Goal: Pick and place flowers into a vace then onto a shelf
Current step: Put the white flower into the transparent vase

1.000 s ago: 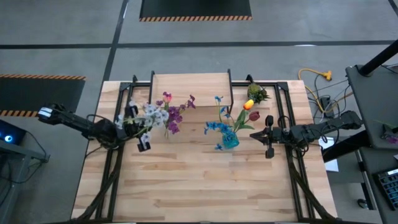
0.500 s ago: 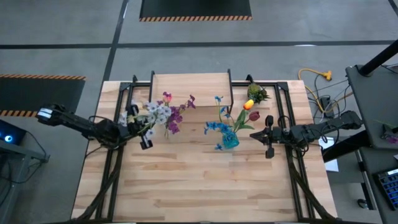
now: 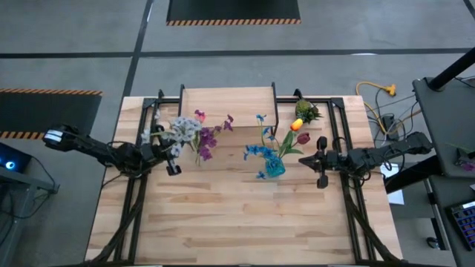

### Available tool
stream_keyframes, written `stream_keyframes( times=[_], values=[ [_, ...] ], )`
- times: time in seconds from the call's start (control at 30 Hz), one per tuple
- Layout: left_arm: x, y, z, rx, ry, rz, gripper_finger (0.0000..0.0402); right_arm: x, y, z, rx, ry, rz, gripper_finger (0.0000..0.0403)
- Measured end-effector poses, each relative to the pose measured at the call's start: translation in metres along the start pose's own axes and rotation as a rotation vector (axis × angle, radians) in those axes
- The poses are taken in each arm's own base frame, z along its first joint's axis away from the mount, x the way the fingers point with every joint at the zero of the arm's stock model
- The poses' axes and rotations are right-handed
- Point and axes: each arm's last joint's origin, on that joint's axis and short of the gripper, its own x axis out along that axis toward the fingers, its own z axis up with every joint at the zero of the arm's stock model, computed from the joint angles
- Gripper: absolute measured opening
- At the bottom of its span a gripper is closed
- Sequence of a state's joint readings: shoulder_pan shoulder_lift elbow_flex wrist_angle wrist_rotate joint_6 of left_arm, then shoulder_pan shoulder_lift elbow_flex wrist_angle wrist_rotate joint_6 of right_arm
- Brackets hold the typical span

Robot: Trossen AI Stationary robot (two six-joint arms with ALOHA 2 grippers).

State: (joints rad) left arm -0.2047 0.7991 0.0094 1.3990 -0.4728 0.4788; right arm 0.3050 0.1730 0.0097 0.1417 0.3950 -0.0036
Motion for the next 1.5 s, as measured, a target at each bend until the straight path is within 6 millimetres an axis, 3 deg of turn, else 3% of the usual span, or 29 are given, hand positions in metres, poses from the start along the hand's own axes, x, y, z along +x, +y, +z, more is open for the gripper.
stream_keyframes(
  times=[0.4,0.6,1.07,1.5],
  values=[
    [0.004,0.001,-0.012,-0.096,0.095,0.097,0.0,0.0,0.0,0.001,0.002,-0.005,0.0,0.0008],
    [0.008,0.001,-0.018,-0.169,0.17,0.23,0.0,0.0,0.0,0.001,0.003,-0.005,0.0,0.0008],
    [0.008,-0.012,-0.043,-0.152,0.298,0.193,0.0,0.0,0.0,0.001,0.003,-0.005,0.0,0.0008],
    [0.008,-0.014,-0.048,-0.137,0.327,0.181,0.0,0.0,0.0,0.001,0.003,-0.005,0.0,0.0008]
  ],
)
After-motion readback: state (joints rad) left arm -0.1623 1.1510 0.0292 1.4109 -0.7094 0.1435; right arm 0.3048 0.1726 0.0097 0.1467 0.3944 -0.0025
